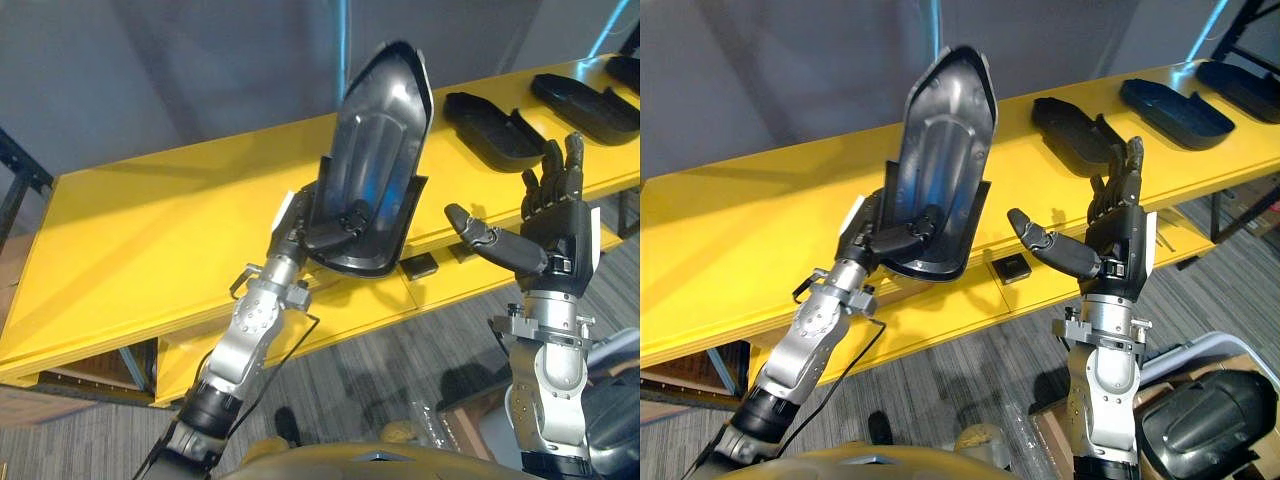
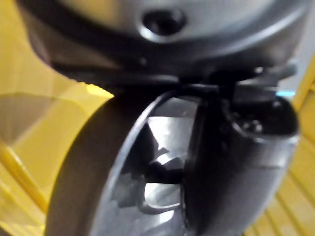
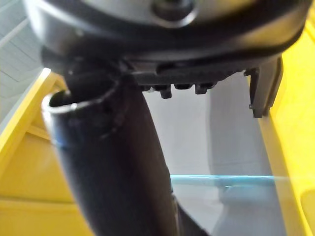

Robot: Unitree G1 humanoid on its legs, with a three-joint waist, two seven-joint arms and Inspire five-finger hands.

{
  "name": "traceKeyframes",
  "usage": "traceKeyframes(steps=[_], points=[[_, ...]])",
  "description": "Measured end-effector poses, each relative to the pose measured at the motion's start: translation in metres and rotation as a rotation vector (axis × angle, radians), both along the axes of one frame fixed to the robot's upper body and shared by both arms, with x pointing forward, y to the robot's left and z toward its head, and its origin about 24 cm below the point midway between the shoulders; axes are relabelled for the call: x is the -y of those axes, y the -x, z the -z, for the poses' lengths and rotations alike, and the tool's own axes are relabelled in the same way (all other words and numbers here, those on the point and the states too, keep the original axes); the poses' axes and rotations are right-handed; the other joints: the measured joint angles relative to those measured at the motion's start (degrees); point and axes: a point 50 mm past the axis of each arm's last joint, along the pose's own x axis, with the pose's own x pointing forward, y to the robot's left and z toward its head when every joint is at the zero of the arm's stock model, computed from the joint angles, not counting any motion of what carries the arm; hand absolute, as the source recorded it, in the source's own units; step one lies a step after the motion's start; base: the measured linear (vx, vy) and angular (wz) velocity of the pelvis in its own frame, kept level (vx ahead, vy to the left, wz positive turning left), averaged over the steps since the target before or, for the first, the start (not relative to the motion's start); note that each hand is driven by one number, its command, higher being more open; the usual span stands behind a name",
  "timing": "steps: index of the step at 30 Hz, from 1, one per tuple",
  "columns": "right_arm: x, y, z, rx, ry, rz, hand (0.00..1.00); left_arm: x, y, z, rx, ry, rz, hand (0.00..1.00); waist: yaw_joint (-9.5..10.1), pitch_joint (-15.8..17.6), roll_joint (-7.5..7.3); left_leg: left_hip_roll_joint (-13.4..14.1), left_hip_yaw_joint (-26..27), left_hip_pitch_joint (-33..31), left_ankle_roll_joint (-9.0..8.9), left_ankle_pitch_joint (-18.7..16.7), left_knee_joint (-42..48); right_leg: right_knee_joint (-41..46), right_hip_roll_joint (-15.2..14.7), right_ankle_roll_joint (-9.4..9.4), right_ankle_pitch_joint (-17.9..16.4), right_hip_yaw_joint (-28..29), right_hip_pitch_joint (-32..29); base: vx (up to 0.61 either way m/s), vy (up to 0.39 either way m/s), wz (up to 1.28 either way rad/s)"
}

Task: Walk over and take three plastic housings, then place them on the shelf

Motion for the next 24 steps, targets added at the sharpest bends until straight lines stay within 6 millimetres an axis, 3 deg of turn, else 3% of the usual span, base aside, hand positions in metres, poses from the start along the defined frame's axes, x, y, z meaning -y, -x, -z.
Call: traceKeyframes(steps=[4,8,15,19,24], points=[[-0.003,-0.001,0.0,-0.003,0.011,-0.041,1.0,-0.001,-0.019,0.012,-0.106,-0.049,-0.115,0.0,-1.54,-0.25,0.43,1.17,1.53,-0.04,-0.28,0.66,-0.02,0.05,1.03,0.89,0.57,1.71,-1.2,-0.06,-0.019,-0.21],[-0.012,-0.003,0.004,-0.035,0.022,-0.12,1.0,-0.023,-0.034,0.024,-0.188,-0.055,-0.311,0.0,-2.8,-0.39,0.66,2.7,2.9,-0.13,-0.85,1.48,-0.03,0.17,2.5,0.78,1.11,3.14,-2.77,-0.04,-0.037,-0.19],[-0.019,0.002,0.016,-0.085,-0.027,-0.221,1.0,-0.072,-0.058,0.004,-0.171,0.002,-0.654,0.0,-3.17,-0.59,0.98,3.37,3.1,-0.24,-0.95,1.97,-0.03,0.51,3.17,0.76,1.51,3.63,-2.89,-0.01,-0.01,-0.04],[-0.031,0.001,0.02,-0.099,-0.025,-0.29,1.0,-0.088,-0.064,0.003,-0.183,-0.008,-0.699,0.0,-3.04,-1.37,1.87,3.35,2.66,-1.7,-0.75,2.2,-0.03,0.17,3.19,0.95,1.63,3.36,-3.95,-0.02,-0.005,0.08],[-0.041,-0.001,0.028,-0.145,-0.037,-0.342,1.0,-0.09,-0.065,0.024,-0.307,-0.038,-0.677,0.0,-3.13,-1.41,1.87,3.36,2.64,-1.92,-0.49,2.86,-0.02,0.14,3.24,0.93,2.31,3.39,-4.07,-0.01,-0.002,0.0]])
